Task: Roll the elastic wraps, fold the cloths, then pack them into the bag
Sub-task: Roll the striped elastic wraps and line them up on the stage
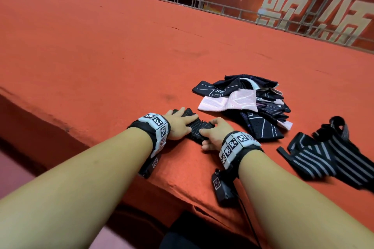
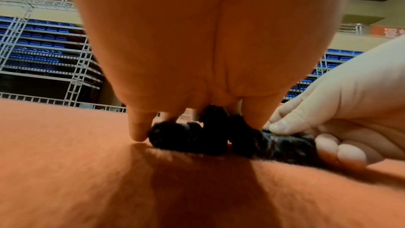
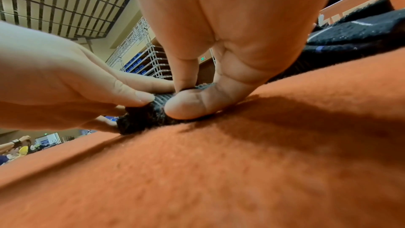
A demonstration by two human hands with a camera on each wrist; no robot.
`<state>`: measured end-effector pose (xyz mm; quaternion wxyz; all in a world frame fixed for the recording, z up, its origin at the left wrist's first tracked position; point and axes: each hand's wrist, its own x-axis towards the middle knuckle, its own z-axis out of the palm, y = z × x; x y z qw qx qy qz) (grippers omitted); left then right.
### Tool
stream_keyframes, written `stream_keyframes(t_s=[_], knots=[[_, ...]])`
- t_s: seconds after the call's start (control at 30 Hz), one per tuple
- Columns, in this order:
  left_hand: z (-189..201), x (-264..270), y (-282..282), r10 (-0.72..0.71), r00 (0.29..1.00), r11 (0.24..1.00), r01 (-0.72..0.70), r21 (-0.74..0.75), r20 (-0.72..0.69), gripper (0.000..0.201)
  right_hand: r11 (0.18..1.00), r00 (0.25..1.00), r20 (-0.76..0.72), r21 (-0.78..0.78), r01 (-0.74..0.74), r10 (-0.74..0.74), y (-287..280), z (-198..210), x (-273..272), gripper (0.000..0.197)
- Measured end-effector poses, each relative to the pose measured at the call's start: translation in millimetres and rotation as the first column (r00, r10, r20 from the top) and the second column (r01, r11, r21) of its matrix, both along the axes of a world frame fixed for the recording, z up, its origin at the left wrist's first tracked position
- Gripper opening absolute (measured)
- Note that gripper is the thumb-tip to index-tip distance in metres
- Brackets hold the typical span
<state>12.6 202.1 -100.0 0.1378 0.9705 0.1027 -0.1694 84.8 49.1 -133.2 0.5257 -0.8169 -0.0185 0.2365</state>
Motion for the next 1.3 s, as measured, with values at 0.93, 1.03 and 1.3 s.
stream_keyframes(t_s=[0.93,1.03,1.3], knots=[[55,67,-243,-0.286,0.909,0.928,0.342,-0.149,0.301,0.026,0.89,0.87,0.301,-0.117,0.441,-0.391,-315,60,4,0.005],[41,75,-275,-0.261,0.93,0.925,0.318,-0.208,0.259,0.03,0.897,0.88,0.233,-0.058,0.438,-0.414,-344,39,6,0.028],[1,96,-299,-0.001,0.998,0.789,0.034,-0.613,0.055,0.038,0.955,0.96,0.246,-0.228,0.191,-0.134,-331,19,15,0.029]])
